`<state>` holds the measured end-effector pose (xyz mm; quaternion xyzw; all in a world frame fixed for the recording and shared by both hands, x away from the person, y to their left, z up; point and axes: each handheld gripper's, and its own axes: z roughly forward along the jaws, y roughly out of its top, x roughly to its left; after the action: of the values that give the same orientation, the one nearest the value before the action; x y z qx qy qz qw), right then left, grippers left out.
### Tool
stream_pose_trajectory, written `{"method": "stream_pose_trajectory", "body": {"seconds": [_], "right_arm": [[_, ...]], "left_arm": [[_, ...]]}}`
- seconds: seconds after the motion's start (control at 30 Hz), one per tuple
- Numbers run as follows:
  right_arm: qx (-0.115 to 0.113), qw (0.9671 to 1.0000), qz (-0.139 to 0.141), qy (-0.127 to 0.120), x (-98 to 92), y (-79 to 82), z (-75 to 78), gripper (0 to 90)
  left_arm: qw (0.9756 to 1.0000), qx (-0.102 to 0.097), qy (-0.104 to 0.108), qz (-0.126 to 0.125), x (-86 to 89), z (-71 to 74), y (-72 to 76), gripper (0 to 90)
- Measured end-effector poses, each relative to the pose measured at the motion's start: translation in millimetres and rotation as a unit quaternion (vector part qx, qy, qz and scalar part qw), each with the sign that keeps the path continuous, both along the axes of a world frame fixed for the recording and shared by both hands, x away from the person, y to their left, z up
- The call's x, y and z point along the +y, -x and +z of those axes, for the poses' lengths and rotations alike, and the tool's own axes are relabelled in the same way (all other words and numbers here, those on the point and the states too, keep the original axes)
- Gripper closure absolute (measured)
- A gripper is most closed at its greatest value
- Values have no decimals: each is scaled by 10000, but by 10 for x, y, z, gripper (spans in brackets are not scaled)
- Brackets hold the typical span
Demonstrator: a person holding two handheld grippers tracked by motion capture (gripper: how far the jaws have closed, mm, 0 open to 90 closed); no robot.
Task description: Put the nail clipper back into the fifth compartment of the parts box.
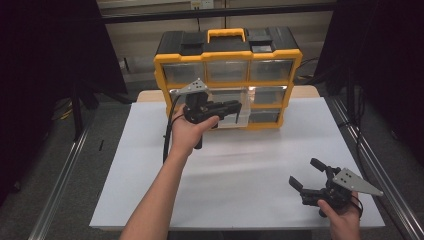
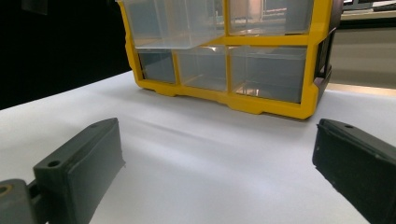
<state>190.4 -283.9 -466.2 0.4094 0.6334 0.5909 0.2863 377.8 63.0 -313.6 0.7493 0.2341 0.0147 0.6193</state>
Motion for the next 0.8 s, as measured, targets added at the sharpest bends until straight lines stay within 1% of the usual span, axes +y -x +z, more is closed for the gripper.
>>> {"method": "stream_pose_trajectory", "body": {"seconds": [0.1,0.13,0.17,0.23,0.4,0.53,0.6,0.67,0.8], "right_arm": [[-7,10000,14,21,-3,1,1,12],[-4,10000,23,14,-3,0,0,12],[-4,10000,23,14,-3,0,0,12],[-7,10000,18,9,-3,-1,0,11],[1,10000,24,10,-2,0,0,11],[-9,10000,19,13,-2,1,0,12],[-4,10000,7,10,-3,0,-1,12],[1,10000,25,6,-2,-1,-1,12],[-8,10000,35,9,-2,-1,1,12]], "left_arm": [[10000,-8,24,62,0,16,-16,809],[10000,-16,-5,70,10,28,-29,809],[9999,-21,34,104,6,32,-33,809],[9999,-43,-2,113,12,45,-45,809],[9998,-64,53,176,6,63,-72,809],[9997,-98,-13,213,11,91,-95,809],[9997,-115,0,233,7,103,-107,809],[9995,-147,-47,260,9,117,-124,809],[9994,-168,-39,311,5,136,-149,809]]}}
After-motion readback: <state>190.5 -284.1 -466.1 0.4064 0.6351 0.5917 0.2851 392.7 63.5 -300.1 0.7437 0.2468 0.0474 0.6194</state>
